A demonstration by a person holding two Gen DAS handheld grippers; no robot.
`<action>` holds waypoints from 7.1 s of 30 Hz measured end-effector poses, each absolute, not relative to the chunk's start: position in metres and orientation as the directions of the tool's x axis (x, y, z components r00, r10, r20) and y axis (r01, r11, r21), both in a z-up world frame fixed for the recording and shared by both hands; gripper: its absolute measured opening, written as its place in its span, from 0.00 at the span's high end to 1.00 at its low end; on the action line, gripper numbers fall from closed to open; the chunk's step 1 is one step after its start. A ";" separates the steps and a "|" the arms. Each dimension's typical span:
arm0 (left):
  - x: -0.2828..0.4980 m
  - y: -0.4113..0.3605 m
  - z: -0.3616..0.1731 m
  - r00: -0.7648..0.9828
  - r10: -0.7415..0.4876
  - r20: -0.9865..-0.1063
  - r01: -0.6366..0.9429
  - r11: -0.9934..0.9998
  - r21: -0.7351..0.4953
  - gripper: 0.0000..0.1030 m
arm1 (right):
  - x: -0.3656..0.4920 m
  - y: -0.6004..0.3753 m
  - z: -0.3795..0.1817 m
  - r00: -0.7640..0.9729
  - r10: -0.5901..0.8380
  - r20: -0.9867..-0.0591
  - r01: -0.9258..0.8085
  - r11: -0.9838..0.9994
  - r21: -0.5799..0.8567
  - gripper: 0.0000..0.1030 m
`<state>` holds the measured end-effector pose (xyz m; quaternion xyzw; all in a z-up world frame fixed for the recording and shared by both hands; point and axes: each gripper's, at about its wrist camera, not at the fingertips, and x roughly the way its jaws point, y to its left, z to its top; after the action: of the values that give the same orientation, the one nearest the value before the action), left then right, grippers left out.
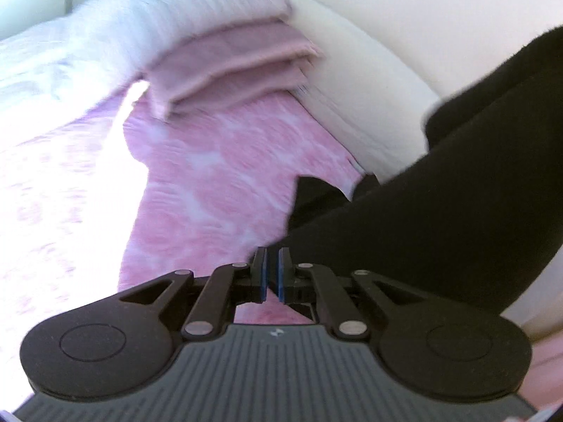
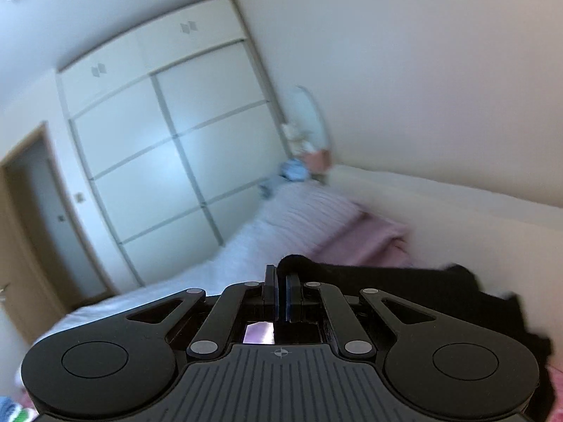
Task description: Fold clothes
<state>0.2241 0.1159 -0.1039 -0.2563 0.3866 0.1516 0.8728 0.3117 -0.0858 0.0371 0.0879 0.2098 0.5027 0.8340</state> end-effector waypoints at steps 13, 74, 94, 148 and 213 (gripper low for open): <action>-0.079 0.195 -0.029 0.645 0.338 -0.685 -0.690 0.642 -0.333 0.99 | 0.125 0.028 0.126 0.148 0.988 -0.054 -0.904 0.157 0.397 0.98; -0.247 -0.012 -0.030 0.021 0.616 -0.788 -0.978 0.177 0.112 0.72 | -0.060 -0.003 -0.074 -0.186 0.489 -0.852 -0.974 -0.209 0.092 0.57; -0.341 0.068 -0.049 0.054 0.556 -0.829 -0.981 0.186 0.060 0.72 | -0.118 0.070 -0.065 -0.130 0.531 -0.837 -0.989 -0.129 0.073 0.57; -0.274 0.141 -0.112 -0.004 0.416 -0.910 -0.990 -0.127 -0.054 0.70 | -0.017 0.201 -0.117 -0.233 0.406 -0.883 -0.959 -0.249 0.138 0.57; -0.418 0.379 -0.318 0.209 0.236 -0.949 -0.934 -0.240 -0.266 0.63 | 0.078 0.351 -0.299 -0.356 0.289 -0.889 -0.764 0.457 0.455 0.23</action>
<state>-0.4178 0.3791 -0.3177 -0.5654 0.3086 0.5479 0.5338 0.0781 0.3509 -0.2992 -0.1794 0.6624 0.4890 0.5384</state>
